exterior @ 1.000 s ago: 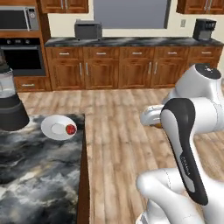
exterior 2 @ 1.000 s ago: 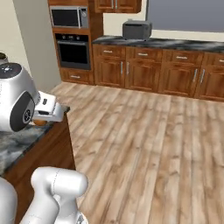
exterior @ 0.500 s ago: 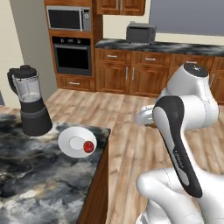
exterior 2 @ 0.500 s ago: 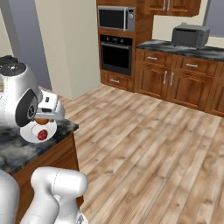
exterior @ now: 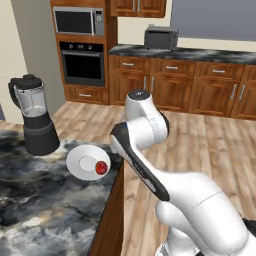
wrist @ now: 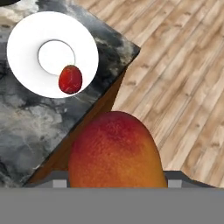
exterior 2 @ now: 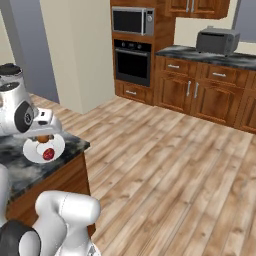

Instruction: Pick the two mangos from the fridge and place them on the plate next to the blender to make a fruit smoothie.

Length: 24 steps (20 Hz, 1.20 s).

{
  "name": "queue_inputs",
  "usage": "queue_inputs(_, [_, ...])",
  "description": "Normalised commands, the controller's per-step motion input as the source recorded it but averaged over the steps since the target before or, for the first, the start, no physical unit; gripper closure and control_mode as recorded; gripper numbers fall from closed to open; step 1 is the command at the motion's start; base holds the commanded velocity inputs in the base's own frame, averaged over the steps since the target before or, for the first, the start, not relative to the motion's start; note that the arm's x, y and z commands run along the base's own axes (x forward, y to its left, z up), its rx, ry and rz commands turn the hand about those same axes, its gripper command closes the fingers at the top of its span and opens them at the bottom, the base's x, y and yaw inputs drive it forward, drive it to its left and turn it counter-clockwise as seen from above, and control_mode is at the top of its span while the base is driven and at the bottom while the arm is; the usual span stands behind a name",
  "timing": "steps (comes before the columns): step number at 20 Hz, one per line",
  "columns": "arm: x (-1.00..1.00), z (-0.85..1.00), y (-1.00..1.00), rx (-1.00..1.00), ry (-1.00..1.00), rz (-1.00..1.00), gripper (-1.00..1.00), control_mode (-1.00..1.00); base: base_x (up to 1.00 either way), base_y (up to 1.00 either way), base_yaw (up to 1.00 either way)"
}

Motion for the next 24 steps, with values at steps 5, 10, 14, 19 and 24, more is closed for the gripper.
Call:
queue_inputs(5, [0.87,-0.27,0.91,0.03,0.02,0.02,1.0,-1.0,0.0,0.0,0.0])
queue_inputs(10, [0.69,-0.53,0.66,0.0,0.1,0.03,1.0,-1.0,0.0,0.0,0.0])
queue_inputs(14, [0.46,-0.16,0.33,0.0,0.01,0.03,1.0,-1.0,0.0,0.0,0.0])
queue_inputs(19, [0.38,-0.44,0.42,0.0,0.0,0.0,1.0,-1.0,0.0,0.0,0.0])
queue_inputs(24, [0.43,-0.49,0.43,0.0,0.0,0.0,1.0,-1.0,0.0,0.0,0.0])
